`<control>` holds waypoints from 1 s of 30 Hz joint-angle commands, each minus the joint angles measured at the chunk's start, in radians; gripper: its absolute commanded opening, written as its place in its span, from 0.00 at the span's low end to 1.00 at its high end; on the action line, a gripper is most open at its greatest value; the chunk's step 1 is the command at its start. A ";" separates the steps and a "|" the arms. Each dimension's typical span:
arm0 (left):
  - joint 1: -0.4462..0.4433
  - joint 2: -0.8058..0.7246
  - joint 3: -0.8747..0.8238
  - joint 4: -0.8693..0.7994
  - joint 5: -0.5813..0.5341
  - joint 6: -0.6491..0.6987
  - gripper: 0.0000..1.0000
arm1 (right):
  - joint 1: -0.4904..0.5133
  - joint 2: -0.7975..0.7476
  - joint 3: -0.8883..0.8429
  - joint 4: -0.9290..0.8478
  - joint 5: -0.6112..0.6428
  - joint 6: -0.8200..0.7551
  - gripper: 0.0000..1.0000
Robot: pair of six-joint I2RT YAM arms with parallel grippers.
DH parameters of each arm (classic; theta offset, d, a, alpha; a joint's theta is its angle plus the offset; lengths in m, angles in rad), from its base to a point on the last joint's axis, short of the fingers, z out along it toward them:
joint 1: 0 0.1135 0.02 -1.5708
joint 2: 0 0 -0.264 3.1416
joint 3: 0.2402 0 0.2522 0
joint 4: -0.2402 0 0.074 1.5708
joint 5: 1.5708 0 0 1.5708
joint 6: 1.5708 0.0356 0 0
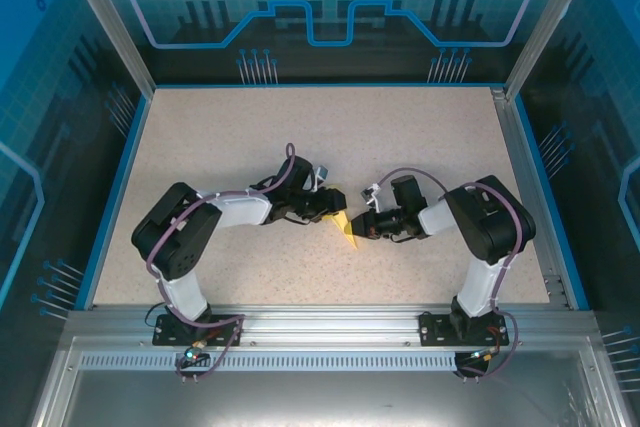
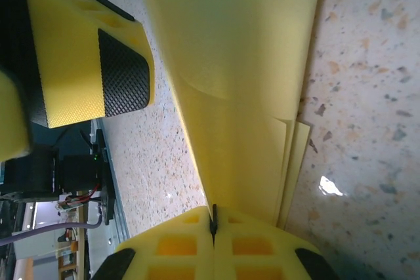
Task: Fold a paper plane with a square sheet of paper (pick it up from the middle)
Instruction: Fold the wing for the fifth time at the center of the table.
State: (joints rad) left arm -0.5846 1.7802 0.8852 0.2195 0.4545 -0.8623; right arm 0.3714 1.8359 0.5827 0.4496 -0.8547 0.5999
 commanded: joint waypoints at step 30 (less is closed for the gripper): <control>-0.006 0.091 0.061 -0.015 0.001 0.020 0.45 | 0.030 -0.029 0.066 -0.245 0.144 -0.055 0.30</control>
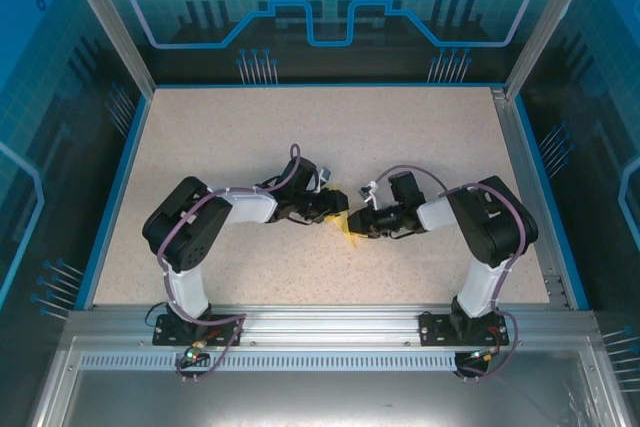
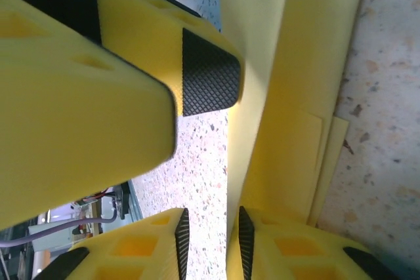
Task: Fold a paper plane with a square sheet of paper (pick it up from the middle)
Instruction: Fold the wing for the fifth time at the center of the table.
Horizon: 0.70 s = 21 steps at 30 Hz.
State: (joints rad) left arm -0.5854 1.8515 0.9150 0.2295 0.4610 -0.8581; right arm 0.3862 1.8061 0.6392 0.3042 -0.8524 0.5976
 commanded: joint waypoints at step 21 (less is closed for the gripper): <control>0.004 0.006 0.045 -0.044 -0.008 -0.002 0.44 | 0.048 -0.035 0.032 -0.145 0.213 -0.051 0.06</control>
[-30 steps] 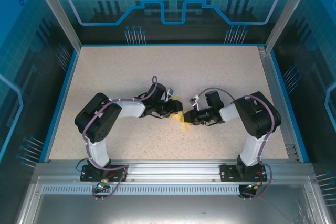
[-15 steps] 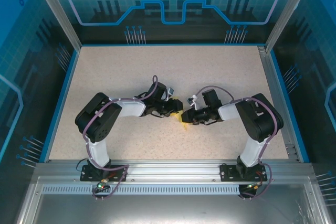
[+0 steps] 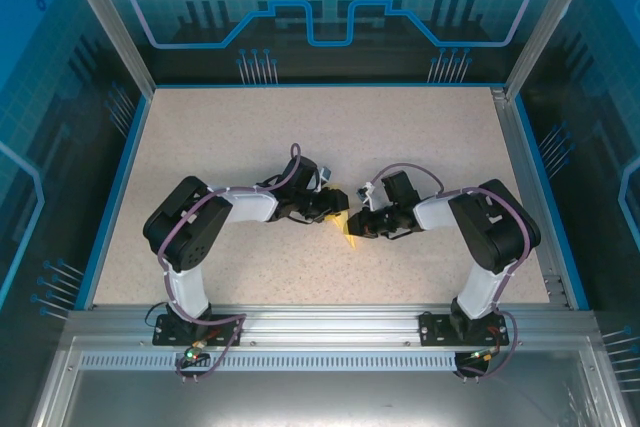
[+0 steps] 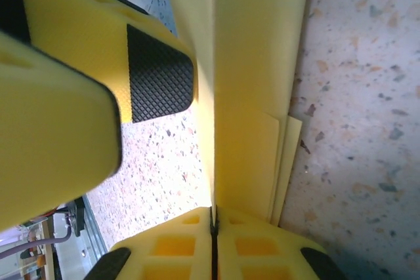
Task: Fold a paper plane with a square sheet of paper (pick it up from the middle)
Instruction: Fold the wing for the fifth time at the center of the table.
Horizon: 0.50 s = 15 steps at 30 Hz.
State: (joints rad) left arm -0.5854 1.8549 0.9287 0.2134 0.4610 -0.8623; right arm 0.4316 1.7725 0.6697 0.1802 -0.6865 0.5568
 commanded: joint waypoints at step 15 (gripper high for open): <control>0.008 -0.114 -0.062 0.012 -0.018 0.023 0.50 | -0.060 0.038 0.030 0.011 -0.192 0.047 0.01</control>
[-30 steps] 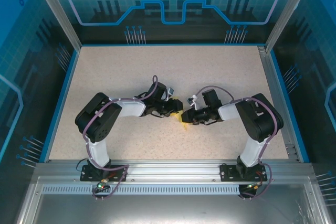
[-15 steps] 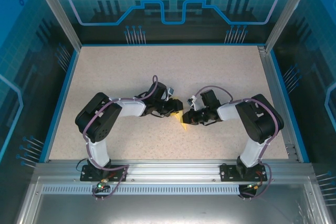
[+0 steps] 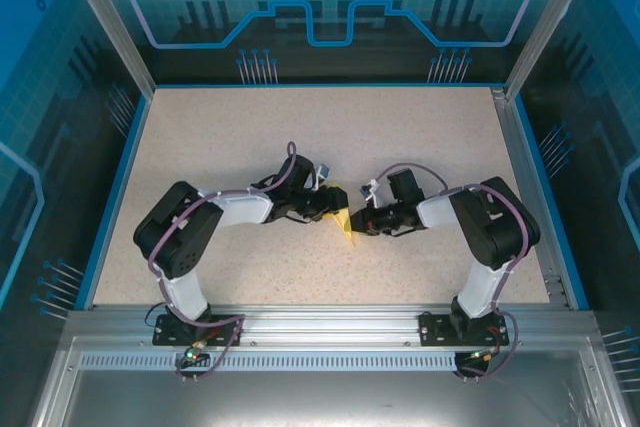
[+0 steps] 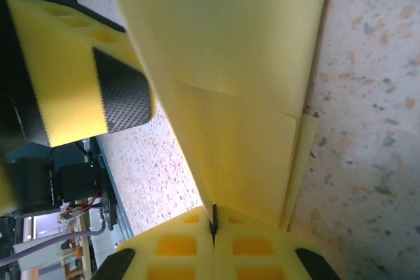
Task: Fold a paper plane with a square sheet of paper (pick it up from the middle)
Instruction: Fold the wing for the fifth time at the center of the table.
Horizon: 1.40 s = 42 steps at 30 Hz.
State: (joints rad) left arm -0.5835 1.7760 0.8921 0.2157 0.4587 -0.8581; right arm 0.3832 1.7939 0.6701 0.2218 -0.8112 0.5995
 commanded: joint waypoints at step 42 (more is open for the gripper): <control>0.005 0.063 0.022 0.093 -0.031 0.020 0.52 | -0.004 0.103 0.142 -0.219 -0.036 -0.065 0.11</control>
State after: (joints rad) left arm -0.5835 1.8214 0.8780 0.2882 0.4397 -0.8547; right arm 0.3748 1.9106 0.8066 0.0315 -0.9016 0.5514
